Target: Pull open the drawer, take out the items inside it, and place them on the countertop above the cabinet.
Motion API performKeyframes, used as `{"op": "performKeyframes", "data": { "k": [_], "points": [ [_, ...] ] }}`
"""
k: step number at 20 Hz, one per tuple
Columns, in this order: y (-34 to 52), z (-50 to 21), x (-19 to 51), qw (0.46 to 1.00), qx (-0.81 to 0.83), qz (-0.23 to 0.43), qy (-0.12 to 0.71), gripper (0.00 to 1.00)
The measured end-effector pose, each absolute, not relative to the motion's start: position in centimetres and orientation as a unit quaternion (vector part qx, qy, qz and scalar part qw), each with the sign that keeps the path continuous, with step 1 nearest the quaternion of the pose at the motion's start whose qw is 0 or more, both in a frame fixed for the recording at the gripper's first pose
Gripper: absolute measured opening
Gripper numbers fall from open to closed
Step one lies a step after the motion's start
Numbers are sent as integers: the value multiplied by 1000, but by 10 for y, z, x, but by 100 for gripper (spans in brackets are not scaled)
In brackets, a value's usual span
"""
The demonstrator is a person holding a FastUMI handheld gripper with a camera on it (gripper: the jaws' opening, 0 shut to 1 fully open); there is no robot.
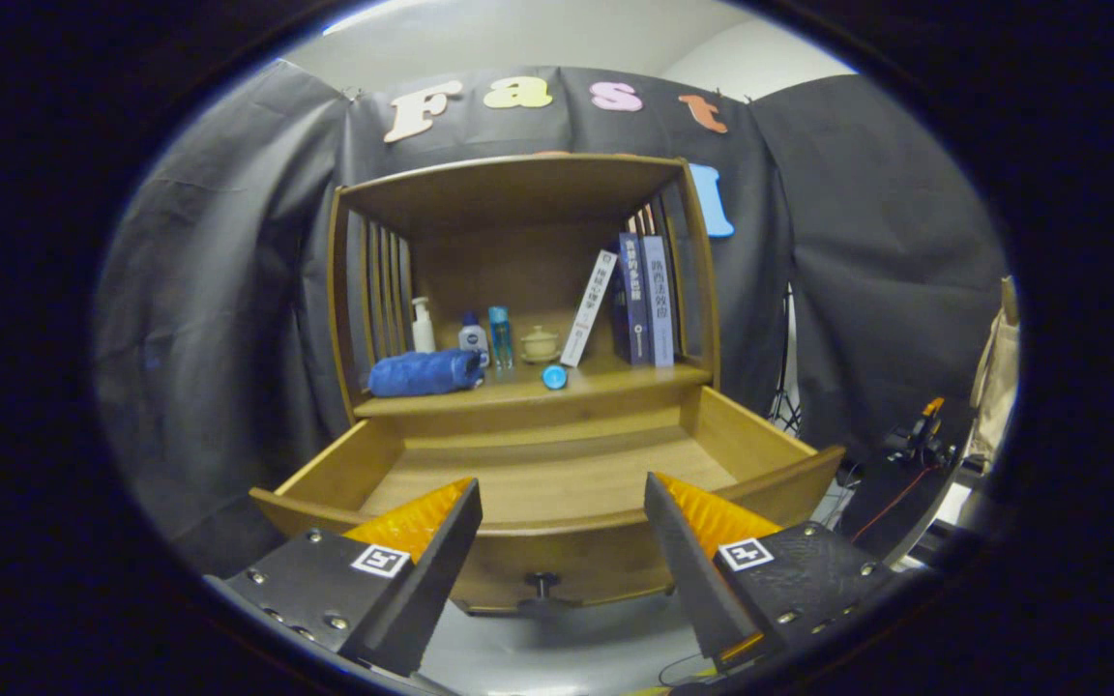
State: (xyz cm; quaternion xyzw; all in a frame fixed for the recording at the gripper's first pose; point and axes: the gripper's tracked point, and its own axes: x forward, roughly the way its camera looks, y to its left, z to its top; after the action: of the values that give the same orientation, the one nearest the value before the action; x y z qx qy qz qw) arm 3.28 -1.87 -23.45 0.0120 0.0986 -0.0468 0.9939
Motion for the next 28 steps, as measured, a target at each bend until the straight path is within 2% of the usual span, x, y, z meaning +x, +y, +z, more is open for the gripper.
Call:
{"op": "performKeyframes", "data": {
  "k": [11, 14, 28],
  "points": [
    [3, -339, 37, 981, 14, -19, 193, 100],
    [4, -337, 43, 986, 9, -19, 166, 99],
    [2, -341, 86, 987, 17, -2, 159, 99]
  ]
}}
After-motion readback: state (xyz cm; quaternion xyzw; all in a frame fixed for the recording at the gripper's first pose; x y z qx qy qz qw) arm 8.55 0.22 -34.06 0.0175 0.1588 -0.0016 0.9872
